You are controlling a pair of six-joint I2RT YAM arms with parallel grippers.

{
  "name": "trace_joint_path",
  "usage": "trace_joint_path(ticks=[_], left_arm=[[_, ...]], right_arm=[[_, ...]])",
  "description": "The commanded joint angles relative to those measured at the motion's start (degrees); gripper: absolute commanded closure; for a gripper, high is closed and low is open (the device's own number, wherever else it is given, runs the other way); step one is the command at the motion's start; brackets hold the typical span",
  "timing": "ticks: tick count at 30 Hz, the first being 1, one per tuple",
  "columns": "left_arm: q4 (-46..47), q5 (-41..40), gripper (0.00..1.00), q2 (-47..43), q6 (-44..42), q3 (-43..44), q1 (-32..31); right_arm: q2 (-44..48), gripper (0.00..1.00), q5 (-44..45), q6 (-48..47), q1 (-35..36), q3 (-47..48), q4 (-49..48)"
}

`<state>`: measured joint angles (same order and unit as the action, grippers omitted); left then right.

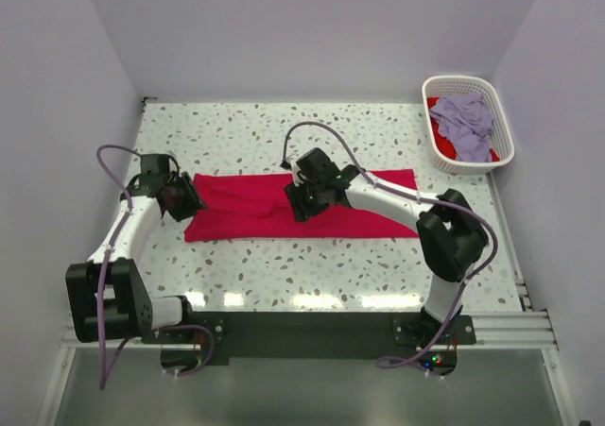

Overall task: Fold and stack the t-shirts
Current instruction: Fold the tshirt

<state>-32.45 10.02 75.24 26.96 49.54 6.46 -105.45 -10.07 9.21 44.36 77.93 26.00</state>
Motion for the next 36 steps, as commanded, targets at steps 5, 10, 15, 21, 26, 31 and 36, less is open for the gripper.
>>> trace_joint_path(ticks=[5,10,15,21,26,31,36], left_arm=[[3.7,-2.81,0.59,0.07,4.15,-6.73,-2.23],[7.57,-5.18,0.59,5.26,5.47,-7.79,-3.73],[9.59,-8.26,0.61,14.83,5.65,-3.33,-3.65],[6.88,-9.93,0.61,31.26,3.19,13.78,-4.61],[-0.23,-15.44,0.59,46.96,-1.47,35.67,-10.93],[-7.1,-16.96,0.58,60.52,-3.67,61.62,-18.22],[-4.65,-18.01,0.44,59.24,-4.37,68.14,-19.12]], right_arm=[[6.91,0.51,17.61,7.65,-6.2,-12.62,2.31],[7.54,0.43,20.34,8.72,-8.94,-18.07,-0.33],[7.45,0.42,19.65,11.0,-8.94,-20.53,1.24],[11.22,0.42,12.72,16.97,-2.27,-24.23,9.06],[17.46,0.41,5.59,24.61,7.12,-26.78,9.08],[15.1,0.4,-0.91,26.82,11.8,-23.97,3.81],[12.38,0.4,3.63,19.81,11.72,-11.44,10.11]])
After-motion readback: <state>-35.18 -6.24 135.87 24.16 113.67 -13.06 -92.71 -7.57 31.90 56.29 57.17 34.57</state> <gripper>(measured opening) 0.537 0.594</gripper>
